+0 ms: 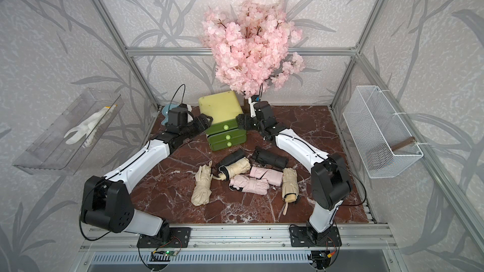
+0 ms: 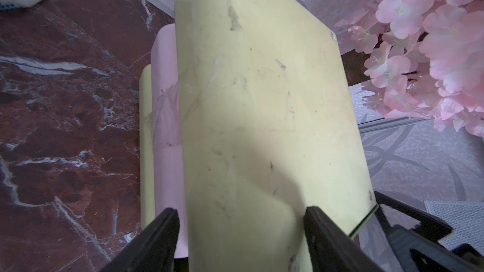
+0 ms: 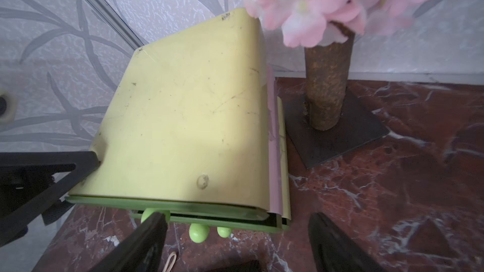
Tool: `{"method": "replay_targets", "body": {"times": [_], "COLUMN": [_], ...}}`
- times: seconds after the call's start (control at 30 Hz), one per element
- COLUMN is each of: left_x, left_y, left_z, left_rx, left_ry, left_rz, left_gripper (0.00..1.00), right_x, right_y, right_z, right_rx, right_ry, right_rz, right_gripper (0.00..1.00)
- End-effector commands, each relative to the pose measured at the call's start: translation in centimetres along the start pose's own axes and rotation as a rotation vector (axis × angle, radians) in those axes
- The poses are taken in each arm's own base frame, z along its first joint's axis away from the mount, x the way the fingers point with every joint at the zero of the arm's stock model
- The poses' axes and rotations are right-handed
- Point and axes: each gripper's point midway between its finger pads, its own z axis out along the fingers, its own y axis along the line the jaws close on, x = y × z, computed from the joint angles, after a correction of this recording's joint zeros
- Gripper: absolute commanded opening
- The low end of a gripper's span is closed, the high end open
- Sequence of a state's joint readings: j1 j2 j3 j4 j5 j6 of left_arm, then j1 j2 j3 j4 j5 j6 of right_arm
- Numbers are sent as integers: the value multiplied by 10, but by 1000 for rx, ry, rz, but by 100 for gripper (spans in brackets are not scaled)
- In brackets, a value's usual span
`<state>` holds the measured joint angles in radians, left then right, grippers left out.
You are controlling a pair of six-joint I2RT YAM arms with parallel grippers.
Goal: Place the umbrella in the drawer by color
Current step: Adjust the storage box at the center of the board, then open the drawer in the storage box.
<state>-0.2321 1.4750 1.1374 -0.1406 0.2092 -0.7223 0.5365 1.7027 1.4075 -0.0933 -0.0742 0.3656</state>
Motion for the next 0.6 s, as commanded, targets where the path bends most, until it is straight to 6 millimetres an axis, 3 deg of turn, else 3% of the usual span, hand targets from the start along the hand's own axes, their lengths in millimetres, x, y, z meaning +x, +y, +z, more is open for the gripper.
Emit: {"method": "replay_targets", "body": {"times": [0.0,0.27,0.43,0.57], "left_x": [-6,-21,-19,-19], "left_y": [9,15,12,12], "left_z": [-10,0,9,11], "left_rx": [-58,-13,22,43], "left_ry": [19,47,78,75], "left_rz": [49,14,-6,-26], "left_gripper": [82,83,83,83], "right_x": [-28,5,16,25], "right_y": [5,42,62,73], "right_z": [-35,-27,-15,-2], "right_rx": [33,-182,-219,-236], "right_ry": [-62,-58,-79,-89], "right_rz": [-97,-5,13,46], "right_gripper": [85,70,68,61]}}
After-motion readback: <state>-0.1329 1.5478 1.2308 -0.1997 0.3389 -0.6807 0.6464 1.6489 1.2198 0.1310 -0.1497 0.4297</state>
